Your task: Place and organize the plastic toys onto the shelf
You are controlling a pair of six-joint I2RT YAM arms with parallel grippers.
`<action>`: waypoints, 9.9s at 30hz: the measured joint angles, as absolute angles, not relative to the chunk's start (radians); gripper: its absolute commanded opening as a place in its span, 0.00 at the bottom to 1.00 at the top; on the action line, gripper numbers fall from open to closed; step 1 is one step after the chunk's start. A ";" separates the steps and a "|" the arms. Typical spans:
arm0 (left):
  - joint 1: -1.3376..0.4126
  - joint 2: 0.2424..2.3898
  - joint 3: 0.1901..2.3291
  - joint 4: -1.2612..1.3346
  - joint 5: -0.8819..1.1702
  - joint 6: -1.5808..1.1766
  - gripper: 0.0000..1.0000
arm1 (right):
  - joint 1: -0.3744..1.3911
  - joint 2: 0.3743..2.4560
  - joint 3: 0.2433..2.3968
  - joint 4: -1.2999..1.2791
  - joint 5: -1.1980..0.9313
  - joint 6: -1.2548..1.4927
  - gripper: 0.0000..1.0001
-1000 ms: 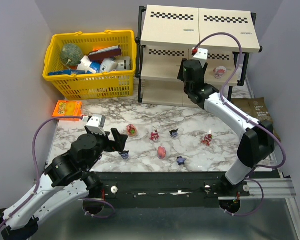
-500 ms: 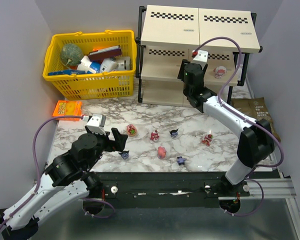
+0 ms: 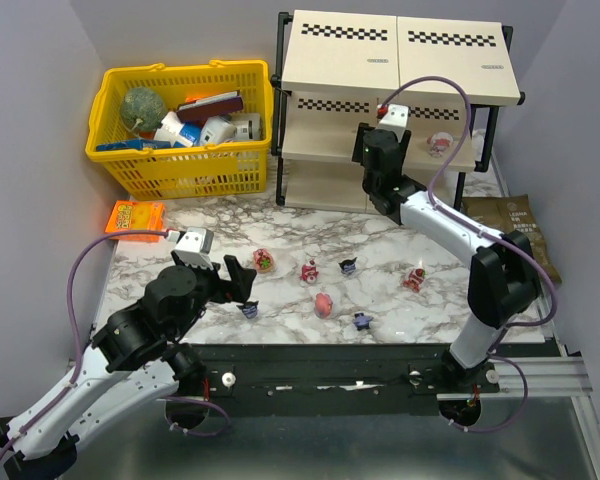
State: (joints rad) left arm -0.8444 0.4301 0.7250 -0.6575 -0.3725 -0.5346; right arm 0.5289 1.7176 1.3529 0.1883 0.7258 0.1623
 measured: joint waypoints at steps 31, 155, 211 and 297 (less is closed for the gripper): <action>-0.836 0.431 0.725 -0.653 -0.369 -0.531 0.99 | 0.523 1.591 1.159 0.305 0.573 0.101 1.00; -0.826 0.397 0.721 -0.652 -0.342 -0.527 0.99 | 1.303 1.494 0.536 0.280 0.330 0.509 0.85; -0.826 0.416 0.721 -0.652 -0.336 -0.526 0.99 | 1.304 1.552 0.466 0.548 0.326 0.236 0.45; -0.826 0.400 0.716 -0.649 -0.328 -0.520 0.99 | 1.254 1.301 0.735 0.082 0.408 0.688 0.55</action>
